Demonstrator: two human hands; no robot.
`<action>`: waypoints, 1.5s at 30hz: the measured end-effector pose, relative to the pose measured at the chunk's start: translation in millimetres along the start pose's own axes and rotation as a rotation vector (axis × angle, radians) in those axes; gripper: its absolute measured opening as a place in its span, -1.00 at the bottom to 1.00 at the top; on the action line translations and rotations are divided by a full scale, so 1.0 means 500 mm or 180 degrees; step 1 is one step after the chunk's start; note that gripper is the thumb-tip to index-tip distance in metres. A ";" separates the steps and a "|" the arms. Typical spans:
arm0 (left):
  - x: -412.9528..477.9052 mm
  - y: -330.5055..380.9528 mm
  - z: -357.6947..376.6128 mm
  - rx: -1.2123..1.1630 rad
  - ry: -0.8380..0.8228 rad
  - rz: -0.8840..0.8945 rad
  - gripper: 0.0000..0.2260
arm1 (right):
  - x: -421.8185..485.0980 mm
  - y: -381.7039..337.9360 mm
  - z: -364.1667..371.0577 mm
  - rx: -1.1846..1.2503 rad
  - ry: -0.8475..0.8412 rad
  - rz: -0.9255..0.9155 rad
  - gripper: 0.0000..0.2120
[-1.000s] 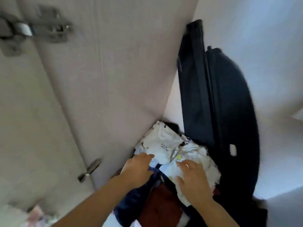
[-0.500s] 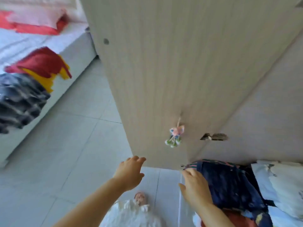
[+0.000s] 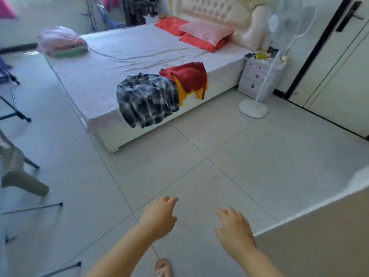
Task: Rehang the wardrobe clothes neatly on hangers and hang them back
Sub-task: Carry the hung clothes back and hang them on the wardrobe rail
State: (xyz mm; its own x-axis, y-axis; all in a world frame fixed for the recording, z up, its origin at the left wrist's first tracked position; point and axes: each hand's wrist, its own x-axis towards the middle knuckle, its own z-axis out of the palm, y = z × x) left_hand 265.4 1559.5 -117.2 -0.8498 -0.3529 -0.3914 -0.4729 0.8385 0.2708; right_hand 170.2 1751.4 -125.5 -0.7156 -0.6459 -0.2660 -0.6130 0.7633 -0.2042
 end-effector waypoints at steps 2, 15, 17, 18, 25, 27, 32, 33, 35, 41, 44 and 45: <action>0.042 -0.059 -0.043 -0.0042 0.0069 -0.0115 -0.49 | 0.083 -0.045 -0.015 -0.0101 0.0003 -0.0147 -0.64; 0.300 -0.279 -0.198 -0.0399 0.0098 -0.0705 -0.49 | 0.515 -0.193 -0.101 -0.0170 -0.0166 -0.0634 -0.57; 0.365 -0.298 -0.217 -0.0404 0.0070 -0.0788 -0.49 | 0.598 -0.192 -0.114 -0.0208 -0.0204 -0.0677 -0.58; 0.399 -0.308 -0.231 -0.0402 0.0074 -0.0838 -0.49 | 0.644 -0.190 -0.123 -0.0206 -0.0207 -0.0708 -0.58; 0.615 -0.356 -0.390 -0.0329 0.0160 -0.1209 -0.53 | 0.938 -0.190 -0.226 -0.0338 -0.0323 -0.0935 -0.56; 0.684 -0.370 -0.438 -0.0320 0.0251 -0.1254 -0.54 | 1.032 -0.196 -0.257 -0.0408 -0.0346 -0.1039 -0.56; 0.818 -0.418 -0.518 -0.0370 0.0265 -0.1409 -0.53 | 1.217 -0.239 -0.301 -0.0419 -0.0432 -0.1159 -0.57; 0.846 -0.434 -0.529 -0.0371 0.0231 -0.1431 -0.54 | 1.253 -0.251 -0.305 -0.0437 -0.0450 -0.1189 -0.57; 0.904 -0.471 -0.555 -0.0384 0.0190 -0.1447 -0.54 | 1.327 -0.277 -0.313 -0.0475 -0.0477 -0.1242 -0.57; 1.108 -0.620 -0.646 -0.0361 0.0084 -0.1349 -0.62 | 1.579 -0.378 -0.335 -0.0596 -0.0546 -0.1206 -0.58; 1.193 -0.698 -0.719 -0.0356 0.0068 -0.1319 -0.64 | 1.697 -0.442 -0.365 -0.0637 -0.0653 -0.1144 -0.57; 1.219 -0.724 -0.741 -0.0399 0.0110 -0.1311 -0.66 | 1.734 -0.464 -0.375 -0.0622 -0.0652 -0.1141 -0.57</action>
State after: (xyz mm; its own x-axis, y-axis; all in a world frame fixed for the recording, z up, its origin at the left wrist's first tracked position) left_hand -167.5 887.1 -127.7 -0.5906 -0.6630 -0.4600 -0.7970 0.5685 0.2038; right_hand -370.6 1011.0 -132.2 -0.3779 -0.8369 -0.3958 -0.8756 0.4620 -0.1409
